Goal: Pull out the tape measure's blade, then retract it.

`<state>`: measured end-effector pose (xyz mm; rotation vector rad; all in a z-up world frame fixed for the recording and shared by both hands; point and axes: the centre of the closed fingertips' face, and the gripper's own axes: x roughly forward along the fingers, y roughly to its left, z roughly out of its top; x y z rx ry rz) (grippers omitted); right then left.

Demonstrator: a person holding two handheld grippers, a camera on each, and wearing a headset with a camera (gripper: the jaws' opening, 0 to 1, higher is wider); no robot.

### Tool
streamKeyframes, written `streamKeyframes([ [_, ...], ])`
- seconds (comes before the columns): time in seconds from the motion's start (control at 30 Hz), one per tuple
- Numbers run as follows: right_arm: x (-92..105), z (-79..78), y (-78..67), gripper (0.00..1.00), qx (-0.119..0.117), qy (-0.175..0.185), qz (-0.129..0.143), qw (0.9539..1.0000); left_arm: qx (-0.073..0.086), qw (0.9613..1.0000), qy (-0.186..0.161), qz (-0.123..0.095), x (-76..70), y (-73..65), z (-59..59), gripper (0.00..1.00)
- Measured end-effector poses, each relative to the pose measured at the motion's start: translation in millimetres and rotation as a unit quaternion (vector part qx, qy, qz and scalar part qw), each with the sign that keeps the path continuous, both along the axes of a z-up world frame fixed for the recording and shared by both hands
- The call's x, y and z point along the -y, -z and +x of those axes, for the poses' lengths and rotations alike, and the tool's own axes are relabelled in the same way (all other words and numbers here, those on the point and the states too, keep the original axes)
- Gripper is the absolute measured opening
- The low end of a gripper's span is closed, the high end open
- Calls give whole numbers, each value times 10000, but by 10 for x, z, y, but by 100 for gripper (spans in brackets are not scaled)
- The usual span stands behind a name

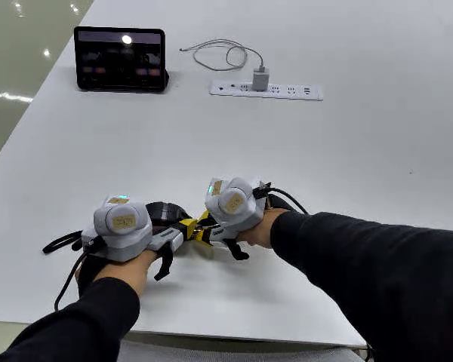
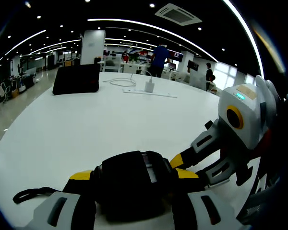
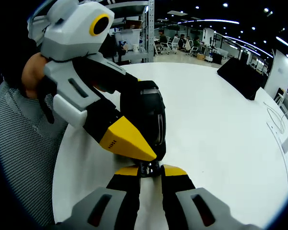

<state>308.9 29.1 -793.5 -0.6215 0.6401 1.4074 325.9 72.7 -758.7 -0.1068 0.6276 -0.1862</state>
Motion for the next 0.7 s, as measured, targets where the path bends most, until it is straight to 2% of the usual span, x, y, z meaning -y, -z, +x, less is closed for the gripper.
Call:
streamKeyframes([
  [0.07,13,-12,-32,13,59,-29,93,9999,42,10000,12,1,4,-4,-2,61],
  [0.17,57,-30,-80,15,-44,19,204,9998,22,10000,59,5,5,-1,0,62],
  [0.23,100,-37,-129,16,3,103,132,9999,-103,9998,96,-110,5,10,-1,62],
  [0.27,109,-52,-183,17,38,107,232,9997,-285,9993,65,-235,12,22,-32,62],
  [0.3,129,-88,-247,18,-31,158,377,9992,-340,9991,68,-260,-8,-2,-35,62],
  [0.37,213,-138,-293,26,-68,226,373,9990,-265,9991,151,-292,-20,-91,-31,64],
  [0.43,276,-177,-316,30,-107,241,428,9987,-291,9986,273,-339,-35,-135,-29,69],
  [0.5,350,-200,-322,30,-125,322,434,9985,-495,9962,480,-526,-9,-143,-83,71],
  [0.53,373,-192,-312,31,-105,368,451,9982,-530,9956,532,-565,-20,-147,-94,72],
  [0.63,464,-174,-264,33,-176,642,455,9967,-517,9954,704,-395,-102,-156,-114,80],
  [0.7,497,-167,-262,34,-159,745,475,9960,-499,9949,768,-415,-144,-171,-128,85],
])
